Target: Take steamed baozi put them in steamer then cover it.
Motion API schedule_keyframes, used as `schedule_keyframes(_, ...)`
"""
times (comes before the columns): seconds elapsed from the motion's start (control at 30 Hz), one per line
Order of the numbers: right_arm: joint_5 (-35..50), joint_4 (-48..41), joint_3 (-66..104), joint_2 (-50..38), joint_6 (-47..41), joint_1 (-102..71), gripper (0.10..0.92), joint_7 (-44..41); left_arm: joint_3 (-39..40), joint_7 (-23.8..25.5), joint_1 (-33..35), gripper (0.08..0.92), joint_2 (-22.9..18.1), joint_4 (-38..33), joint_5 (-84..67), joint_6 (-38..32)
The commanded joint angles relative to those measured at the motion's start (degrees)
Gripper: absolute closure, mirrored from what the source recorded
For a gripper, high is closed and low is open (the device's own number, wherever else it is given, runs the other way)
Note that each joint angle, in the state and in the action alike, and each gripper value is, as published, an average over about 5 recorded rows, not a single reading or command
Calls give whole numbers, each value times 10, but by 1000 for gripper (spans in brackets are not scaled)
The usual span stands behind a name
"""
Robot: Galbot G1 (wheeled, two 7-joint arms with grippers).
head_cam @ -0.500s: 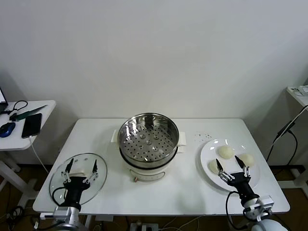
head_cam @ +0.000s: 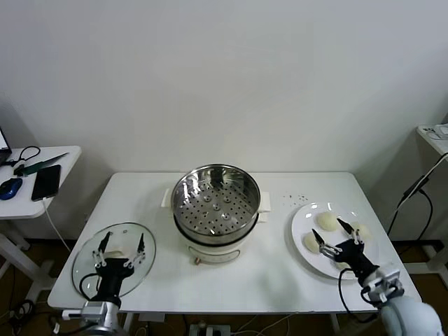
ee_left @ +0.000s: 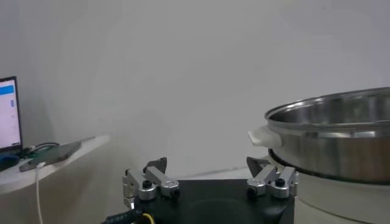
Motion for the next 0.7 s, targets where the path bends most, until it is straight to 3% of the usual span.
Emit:
schedule_keyframes(0.03,-86,-134,-167,-217,-34,210,203,-190,12,-5,8,177,3,0,-3,-4)
schedule_keyframes(0.33,-148,-268,-534,-270,-12,552,203,-327,14,-9,9,177,6,2,-7,-3)
schedule_keyframes(0.7,-181,-429,-835,-150,35,827,203,-361,4,-8,10,177,4,-1,-8,6)
